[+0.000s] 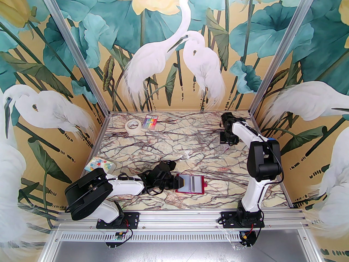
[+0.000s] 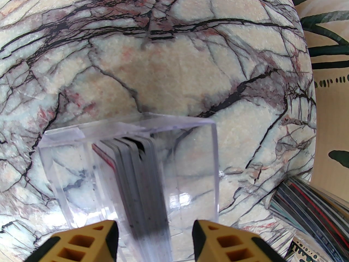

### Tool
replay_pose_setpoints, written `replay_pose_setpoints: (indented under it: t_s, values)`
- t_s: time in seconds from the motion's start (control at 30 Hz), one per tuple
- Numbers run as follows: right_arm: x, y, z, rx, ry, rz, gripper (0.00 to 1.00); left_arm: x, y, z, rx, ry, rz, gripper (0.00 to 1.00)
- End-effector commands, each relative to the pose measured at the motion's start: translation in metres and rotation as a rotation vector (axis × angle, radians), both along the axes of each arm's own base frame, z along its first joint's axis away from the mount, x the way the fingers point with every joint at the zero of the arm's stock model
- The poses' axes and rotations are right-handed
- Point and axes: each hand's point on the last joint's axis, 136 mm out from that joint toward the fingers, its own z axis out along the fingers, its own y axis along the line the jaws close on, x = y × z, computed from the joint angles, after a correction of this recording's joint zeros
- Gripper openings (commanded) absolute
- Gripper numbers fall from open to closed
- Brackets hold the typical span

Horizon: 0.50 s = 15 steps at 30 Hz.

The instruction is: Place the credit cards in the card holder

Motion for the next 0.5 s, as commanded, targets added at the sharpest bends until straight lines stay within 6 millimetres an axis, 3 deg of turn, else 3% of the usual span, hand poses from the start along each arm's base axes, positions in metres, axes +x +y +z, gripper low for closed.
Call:
replay_pose_setpoints:
  t_s: [0.0,0.47]
  values:
    - [0.005,-0.008,-0.001,-0.032,0.006,-0.003,0.51,-0.002,0.008,-0.013,0.037,0.020,0.016,0.50]
    - [0.005,-0.018,0.006,-0.095,0.007,-0.009,0.50,-0.002,0.007,-0.014,0.039,0.026,0.010,0.50]
